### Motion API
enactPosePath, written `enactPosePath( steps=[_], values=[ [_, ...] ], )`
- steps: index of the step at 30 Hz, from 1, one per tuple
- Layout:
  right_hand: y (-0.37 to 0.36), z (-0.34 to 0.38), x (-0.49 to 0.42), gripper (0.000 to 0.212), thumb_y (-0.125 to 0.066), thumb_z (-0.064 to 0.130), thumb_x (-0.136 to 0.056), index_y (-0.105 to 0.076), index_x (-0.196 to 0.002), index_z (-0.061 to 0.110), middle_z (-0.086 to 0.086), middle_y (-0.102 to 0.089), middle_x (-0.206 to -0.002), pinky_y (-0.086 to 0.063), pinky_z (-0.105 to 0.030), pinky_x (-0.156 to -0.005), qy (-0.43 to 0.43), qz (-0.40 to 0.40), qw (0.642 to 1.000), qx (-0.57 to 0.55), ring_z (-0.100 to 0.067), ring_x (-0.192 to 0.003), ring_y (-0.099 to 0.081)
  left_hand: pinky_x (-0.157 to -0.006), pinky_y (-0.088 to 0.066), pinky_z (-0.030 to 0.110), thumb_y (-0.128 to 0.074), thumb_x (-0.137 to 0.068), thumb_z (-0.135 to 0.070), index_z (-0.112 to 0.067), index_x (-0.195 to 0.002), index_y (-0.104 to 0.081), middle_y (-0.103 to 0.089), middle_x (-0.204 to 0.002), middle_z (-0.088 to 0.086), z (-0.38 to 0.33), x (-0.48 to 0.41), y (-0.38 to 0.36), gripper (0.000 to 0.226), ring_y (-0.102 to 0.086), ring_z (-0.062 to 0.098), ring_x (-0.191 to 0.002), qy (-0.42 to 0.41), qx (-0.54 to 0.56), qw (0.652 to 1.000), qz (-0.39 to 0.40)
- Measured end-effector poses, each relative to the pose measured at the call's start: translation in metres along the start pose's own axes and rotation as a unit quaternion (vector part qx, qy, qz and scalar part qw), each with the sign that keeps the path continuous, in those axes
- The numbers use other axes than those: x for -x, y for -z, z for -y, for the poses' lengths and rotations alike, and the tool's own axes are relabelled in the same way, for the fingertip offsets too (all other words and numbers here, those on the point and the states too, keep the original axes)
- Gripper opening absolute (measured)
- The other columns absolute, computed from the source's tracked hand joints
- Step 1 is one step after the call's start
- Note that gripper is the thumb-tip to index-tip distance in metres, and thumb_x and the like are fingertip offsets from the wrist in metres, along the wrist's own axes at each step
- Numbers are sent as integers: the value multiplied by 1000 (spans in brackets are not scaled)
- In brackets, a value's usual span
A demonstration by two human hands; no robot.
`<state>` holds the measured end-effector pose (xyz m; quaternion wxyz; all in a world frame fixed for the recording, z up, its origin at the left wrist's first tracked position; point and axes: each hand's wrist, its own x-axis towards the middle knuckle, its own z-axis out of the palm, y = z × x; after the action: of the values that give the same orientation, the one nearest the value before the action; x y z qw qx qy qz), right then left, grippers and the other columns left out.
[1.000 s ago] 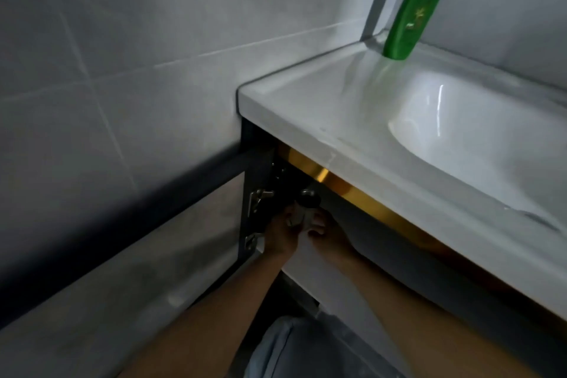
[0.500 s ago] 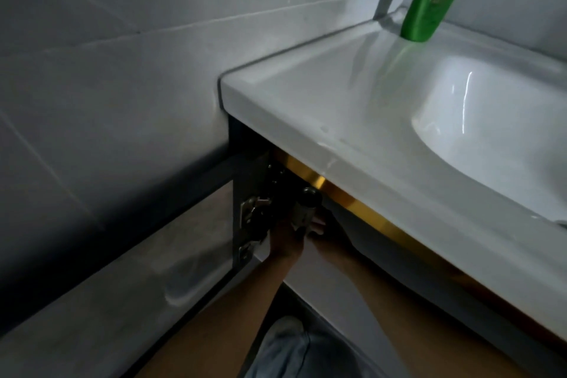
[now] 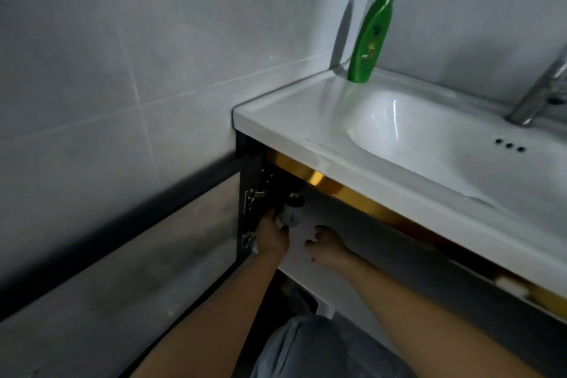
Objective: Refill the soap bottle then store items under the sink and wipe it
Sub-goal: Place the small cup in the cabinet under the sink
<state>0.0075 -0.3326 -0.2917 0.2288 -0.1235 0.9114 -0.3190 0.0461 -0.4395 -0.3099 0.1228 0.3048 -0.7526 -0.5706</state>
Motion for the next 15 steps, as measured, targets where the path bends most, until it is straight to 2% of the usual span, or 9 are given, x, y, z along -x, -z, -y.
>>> enactPosePath(
  steps=[4,6,8,10,11,13,15],
  values=[
    [7,21,39,46,-48,12,-94,-36,-137,1,-20,-44,-137,-41,-38,-102,0,-7,1000,2,-33,-122,-48,-93,-45,34,-56,-89,4,2,-123,-57,-61,-123,19,-9,21,25,34,-57,34,-116,-38,5,999,-23],
    [11,31,63,30,-48,12,-94,-47,-123,5,-21,-51,-127,-41,-38,-98,22,-16,1000,15,-34,-117,-52,-83,-45,27,-57,-89,6,1,-113,-61,-63,-116,20,-17,39,38,25,-59,31,-110,-58,52,997,-14],
    [16,43,83,12,-50,14,-92,-54,-101,8,-19,-59,-109,-47,-39,-89,37,-25,999,10,-36,-106,-59,-86,-44,24,-55,-89,8,3,-118,-59,-63,-117,17,-31,62,53,30,-57,26,-110,-73,54,996,-5],
    [20,53,100,15,-51,16,-89,-56,-95,4,-18,-61,-98,-53,-38,-75,48,-39,998,-21,-33,-91,-64,-88,-44,23,-50,-89,12,6,-125,-54,-60,-122,20,-42,80,68,36,-56,31,-116,-97,47,994,-8],
    [23,59,108,18,-52,16,-88,-57,-98,1,-18,-60,-93,-54,-38,-72,51,-45,997,-36,-32,-85,-64,-87,-42,21,-47,-90,13,8,-128,-50,-58,-125,21,-49,89,75,39,-54,33,-119,-107,49,993,-13],
    [28,73,130,34,-54,12,-86,-54,-116,-4,-16,-58,-91,-55,-43,-78,70,-67,993,-66,-30,-83,-62,-94,-42,26,-48,-91,10,7,-134,-45,-55,-131,19,-63,105,92,43,-53,32,-122,-124,38,991,-32],
    [33,84,141,48,-55,9,-86,-43,-131,-6,-15,-55,-95,-52,-43,-84,82,-72,990,-85,-28,-84,-58,-99,-43,32,-51,-90,7,4,-133,-46,-56,-131,16,-72,108,99,43,-55,30,-120,-137,26,989,-41]
  ],
)
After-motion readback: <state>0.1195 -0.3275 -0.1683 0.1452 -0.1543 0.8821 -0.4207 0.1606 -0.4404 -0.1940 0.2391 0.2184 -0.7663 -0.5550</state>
